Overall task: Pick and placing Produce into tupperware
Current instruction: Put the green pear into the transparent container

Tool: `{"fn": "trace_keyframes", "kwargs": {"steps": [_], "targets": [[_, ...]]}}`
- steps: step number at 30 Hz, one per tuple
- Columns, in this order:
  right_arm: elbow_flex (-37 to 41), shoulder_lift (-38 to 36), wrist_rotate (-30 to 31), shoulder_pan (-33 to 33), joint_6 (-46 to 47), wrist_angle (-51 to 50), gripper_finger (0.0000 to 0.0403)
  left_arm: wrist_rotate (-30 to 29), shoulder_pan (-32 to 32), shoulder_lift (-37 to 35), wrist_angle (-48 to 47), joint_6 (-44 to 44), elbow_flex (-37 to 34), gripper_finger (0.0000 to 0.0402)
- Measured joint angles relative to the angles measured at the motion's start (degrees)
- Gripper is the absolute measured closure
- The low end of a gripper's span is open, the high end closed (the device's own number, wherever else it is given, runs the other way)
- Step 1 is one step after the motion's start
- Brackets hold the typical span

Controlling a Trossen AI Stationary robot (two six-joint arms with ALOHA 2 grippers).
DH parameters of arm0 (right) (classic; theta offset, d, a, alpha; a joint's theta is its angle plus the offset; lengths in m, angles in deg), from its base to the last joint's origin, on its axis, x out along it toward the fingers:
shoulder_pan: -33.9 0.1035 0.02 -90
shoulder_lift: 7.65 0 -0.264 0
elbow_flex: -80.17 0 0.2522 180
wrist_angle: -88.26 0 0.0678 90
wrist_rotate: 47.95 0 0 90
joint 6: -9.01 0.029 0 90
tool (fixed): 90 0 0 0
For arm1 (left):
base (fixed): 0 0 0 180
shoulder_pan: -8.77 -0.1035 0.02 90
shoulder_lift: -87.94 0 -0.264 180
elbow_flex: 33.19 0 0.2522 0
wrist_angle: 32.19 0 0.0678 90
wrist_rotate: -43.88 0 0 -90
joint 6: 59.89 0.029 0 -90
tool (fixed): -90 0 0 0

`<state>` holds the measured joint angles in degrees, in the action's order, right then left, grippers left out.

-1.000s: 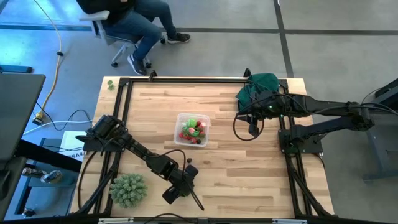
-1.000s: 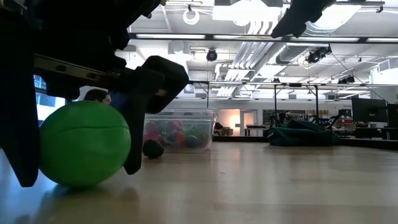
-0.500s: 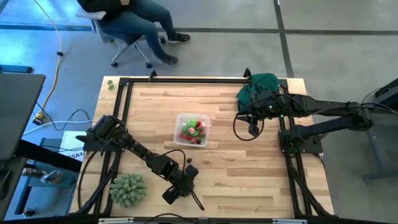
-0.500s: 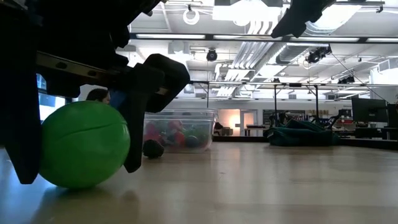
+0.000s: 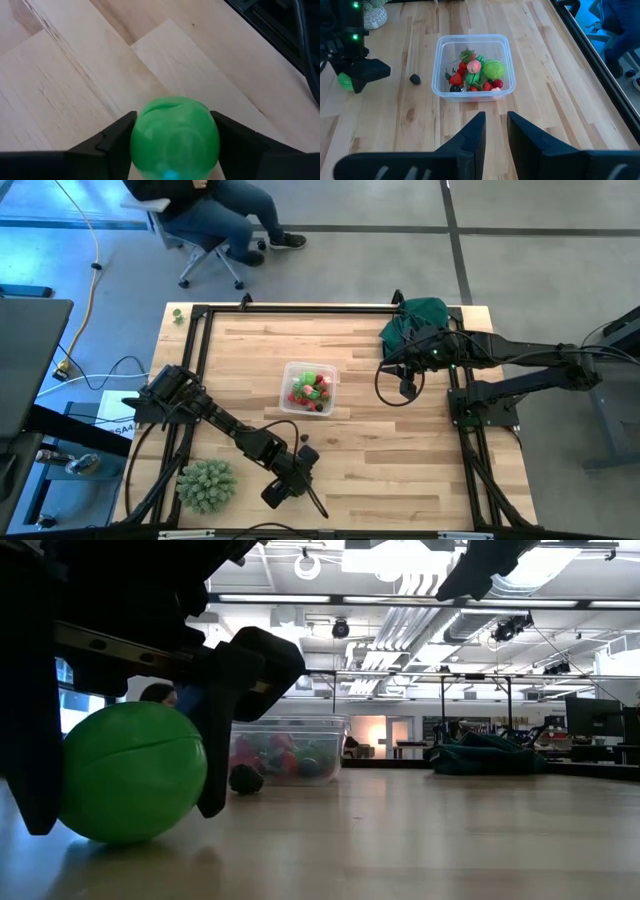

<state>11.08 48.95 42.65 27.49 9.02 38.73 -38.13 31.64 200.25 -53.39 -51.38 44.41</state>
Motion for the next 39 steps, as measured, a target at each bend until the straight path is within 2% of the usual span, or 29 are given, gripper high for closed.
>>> {"fn": "trace_keyframes", "kwargs": {"steps": [5,12,18,21,28,34,39], "targets": [[0.0,0.0,0.0,0.0,0.0,0.0,0.0334,0.4,0.0,0.0,0.0,0.0,0.0,0.0194],[0.0,0.0,0.0,0.0,0.0,0.0,0.0334,0.4,0.0,0.0,0.3,-0.2,0.0,0.0166],[0.0,0.0,0.0,0.0,0.0,0.0,0.0334,0.6,0.0,0.0,0.2,-0.4,0.0,0.0195],[0.0,0.0,0.0,0.0,0.0,0.0,0.0334,0.6,0.0,0.0,0.2,-0.9,0.0,0.0196],[0.0,0.0,0.0,0.0,0.0,0.0,0.0334,0.6,0.0,0.0,0.6,0.1,0.1,0.0170],[0.0,0.0,0.0,0.0,0.0,0.0,0.0334,0.5,0.0,0.0,-6.5,3.2,4.5,0.0196],[0.0,0.0,0.0,0.0,0.0,0.0,0.0334,-1.9,0.0,0.0,-16.1,8.7,11.4,0.0184]]}}
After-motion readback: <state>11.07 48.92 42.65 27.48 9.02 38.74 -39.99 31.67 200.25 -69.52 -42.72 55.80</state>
